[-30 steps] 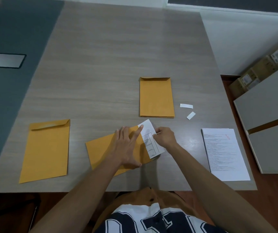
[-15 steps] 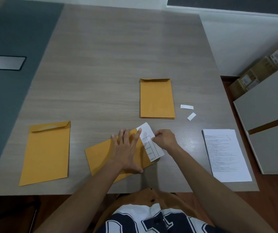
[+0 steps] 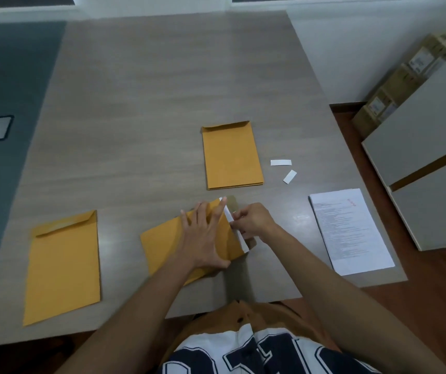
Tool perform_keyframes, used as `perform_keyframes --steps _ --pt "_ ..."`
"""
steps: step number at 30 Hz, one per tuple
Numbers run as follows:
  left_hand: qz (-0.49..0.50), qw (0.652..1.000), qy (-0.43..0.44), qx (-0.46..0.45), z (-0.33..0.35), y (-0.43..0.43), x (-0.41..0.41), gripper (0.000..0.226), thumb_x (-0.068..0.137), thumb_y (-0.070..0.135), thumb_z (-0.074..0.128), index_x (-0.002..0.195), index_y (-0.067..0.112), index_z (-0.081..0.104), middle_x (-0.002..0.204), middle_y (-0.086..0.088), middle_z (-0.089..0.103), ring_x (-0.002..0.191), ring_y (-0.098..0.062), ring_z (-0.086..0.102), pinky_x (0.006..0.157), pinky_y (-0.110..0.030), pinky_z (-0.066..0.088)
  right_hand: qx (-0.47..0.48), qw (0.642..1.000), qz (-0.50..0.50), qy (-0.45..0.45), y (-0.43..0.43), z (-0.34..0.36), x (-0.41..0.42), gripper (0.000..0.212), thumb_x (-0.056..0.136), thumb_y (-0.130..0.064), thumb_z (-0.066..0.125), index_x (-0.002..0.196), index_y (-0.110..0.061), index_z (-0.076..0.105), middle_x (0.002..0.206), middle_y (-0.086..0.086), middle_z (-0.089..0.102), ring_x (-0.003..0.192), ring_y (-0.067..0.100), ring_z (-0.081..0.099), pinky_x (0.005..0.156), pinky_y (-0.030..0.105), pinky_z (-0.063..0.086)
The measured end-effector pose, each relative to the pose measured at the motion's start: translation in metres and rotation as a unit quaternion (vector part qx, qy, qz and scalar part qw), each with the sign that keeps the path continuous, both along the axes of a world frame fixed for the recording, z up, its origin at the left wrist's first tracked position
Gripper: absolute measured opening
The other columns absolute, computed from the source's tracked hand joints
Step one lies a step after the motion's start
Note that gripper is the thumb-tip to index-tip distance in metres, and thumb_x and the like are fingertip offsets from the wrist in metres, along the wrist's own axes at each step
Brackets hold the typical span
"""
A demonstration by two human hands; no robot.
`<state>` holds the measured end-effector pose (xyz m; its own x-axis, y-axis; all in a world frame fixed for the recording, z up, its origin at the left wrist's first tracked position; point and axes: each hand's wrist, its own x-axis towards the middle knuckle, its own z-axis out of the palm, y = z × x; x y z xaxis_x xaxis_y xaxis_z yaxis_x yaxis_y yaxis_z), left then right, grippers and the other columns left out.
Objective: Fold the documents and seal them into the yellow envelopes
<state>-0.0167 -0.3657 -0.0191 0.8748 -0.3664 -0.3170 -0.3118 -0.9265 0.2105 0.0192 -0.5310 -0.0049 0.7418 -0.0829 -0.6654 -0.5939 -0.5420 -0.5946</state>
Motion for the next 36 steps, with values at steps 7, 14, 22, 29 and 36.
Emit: perform_keyframes --steps 7,14,22,29,36 --pt "-0.022 1.0 -0.01 -0.012 -0.002 -0.004 0.002 0.149 0.048 0.076 0.073 0.15 0.032 -0.026 0.155 -0.015 0.013 0.146 -0.036 0.012 0.112 -0.067 0.016 0.056 0.997 -0.002 0.052 -0.011 0.004 0.004 0.016 0.083 -0.003 0.073 0.099 -0.001 0.072 0.09 0.017 0.072 0.073 0.026 0.072 0.067 0.038 0.062" --pt "-0.016 1.0 -0.002 0.023 -0.009 0.007 0.007 0.145 0.05 0.079 0.07 0.152 0.027 -0.018 0.158 -0.013 0.008 0.147 -0.034 0.009 0.115 -0.065 0.012 0.059 0.998 0.025 0.017 -0.015 0.008 0.01 0.012 0.085 0.003 0.069 0.097 0.002 0.071 0.08 0.015 0.071 0.068 0.026 0.072 0.067 0.039 0.062" --pt "-0.013 1.0 -0.007 0.028 -0.011 0.006 0.014 0.141 0.05 0.078 0.071 0.152 0.025 -0.01 0.159 -0.012 0.008 0.148 -0.034 0.007 0.116 -0.062 0.01 0.001 0.995 0.095 -0.041 -0.007 0.003 0.005 0.011 0.089 -0.012 0.069 0.099 -0.008 0.072 0.076 0.01 0.072 0.061 0.02 0.069 0.058 0.029 0.061" --pt "-0.006 1.0 -0.008 0.003 -0.01 0.007 0.015 0.14 0.05 0.074 0.073 0.152 0.029 -0.011 0.158 -0.011 0.01 0.149 -0.033 0.006 0.116 -0.063 0.009 0.027 0.99 0.133 -0.03 -0.005 0.004 0.007 0.025 0.091 0.002 0.056 0.109 -0.005 0.072 0.082 0.006 0.07 0.065 0.016 0.067 0.061 0.026 0.06" --pt "0.003 0.999 0.004 0.043 -0.011 0.007 0.012 0.139 0.052 0.076 0.075 0.152 0.027 -0.008 0.16 -0.012 0.002 0.149 -0.034 0.0 0.116 -0.065 0.007 -0.083 0.965 0.202 -0.145 -0.021 -0.007 0.016 0.021 0.091 -0.018 0.063 0.109 -0.018 0.073 0.1 0.002 0.073 0.088 0.012 0.065 0.08 0.02 0.052"
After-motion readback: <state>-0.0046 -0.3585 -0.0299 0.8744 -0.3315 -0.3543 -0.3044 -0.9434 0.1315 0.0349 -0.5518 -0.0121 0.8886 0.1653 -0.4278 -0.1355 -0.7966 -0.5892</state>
